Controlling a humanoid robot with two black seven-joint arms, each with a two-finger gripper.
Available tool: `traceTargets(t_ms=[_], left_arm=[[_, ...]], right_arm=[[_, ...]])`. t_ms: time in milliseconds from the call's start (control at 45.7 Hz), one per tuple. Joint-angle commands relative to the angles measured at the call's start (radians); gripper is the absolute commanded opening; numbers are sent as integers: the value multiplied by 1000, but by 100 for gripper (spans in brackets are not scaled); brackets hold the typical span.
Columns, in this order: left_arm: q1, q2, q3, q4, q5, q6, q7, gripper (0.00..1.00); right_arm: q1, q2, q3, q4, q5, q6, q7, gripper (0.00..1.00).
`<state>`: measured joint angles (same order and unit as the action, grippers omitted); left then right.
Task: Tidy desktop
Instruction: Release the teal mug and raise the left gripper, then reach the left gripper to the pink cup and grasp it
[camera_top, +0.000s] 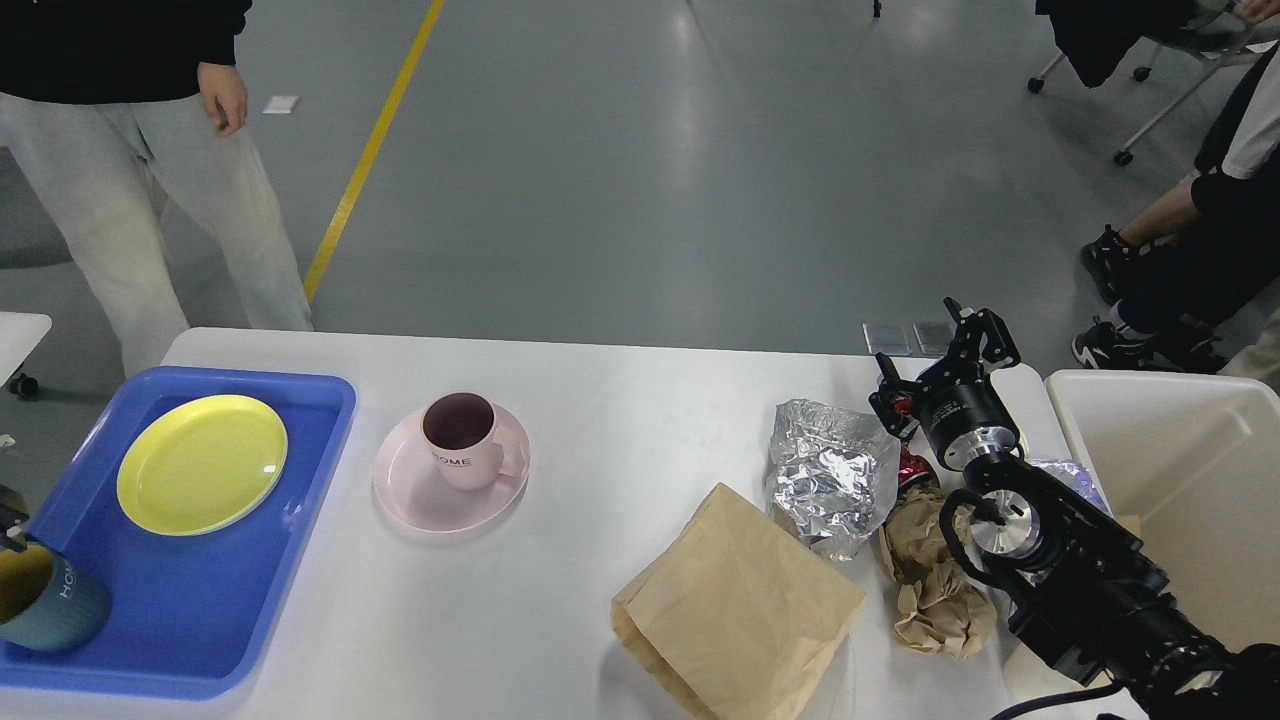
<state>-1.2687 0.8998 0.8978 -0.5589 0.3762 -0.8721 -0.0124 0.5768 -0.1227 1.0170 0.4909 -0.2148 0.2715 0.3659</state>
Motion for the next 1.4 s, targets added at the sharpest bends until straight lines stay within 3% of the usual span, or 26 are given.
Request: traceTargets(t_ms=[0,109,241,525,635,722,1094,1226,1379], left_arm=[[-274,13,332,-136,-137,1,-1,95],[-536,-59,585,-292,-253,12,0,95],[-731,-284,714,-464,-356,16,2,95],[-1167,-794,773,-866,-672,22,5,95],[-1353,-900,764,-981,-704,21,3,95],[-1449,-918,734,-1041,-726,21,3,95],[-1462,-909,743,-1072,-732,13,-8,96],[-1447,-845,788,-1070,-737,21,-15,96],[-1286,-745,797,-971,-731,18,-35,96]], right_arm=[[0,0,0,0,0,0,-1,100],[0,0,0,0,0,0,-1,100],[0,0,0,0,0,0,-1,100],[0,0,0,0,0,0,-1,100],[0,0,0,0,0,0,-1,100],[0,0,0,0,0,0,-1,100],[0,0,0,0,0,0,-1,100],[0,0,0,0,0,0,1,100],[0,0,0,0,0,0,1,100]])
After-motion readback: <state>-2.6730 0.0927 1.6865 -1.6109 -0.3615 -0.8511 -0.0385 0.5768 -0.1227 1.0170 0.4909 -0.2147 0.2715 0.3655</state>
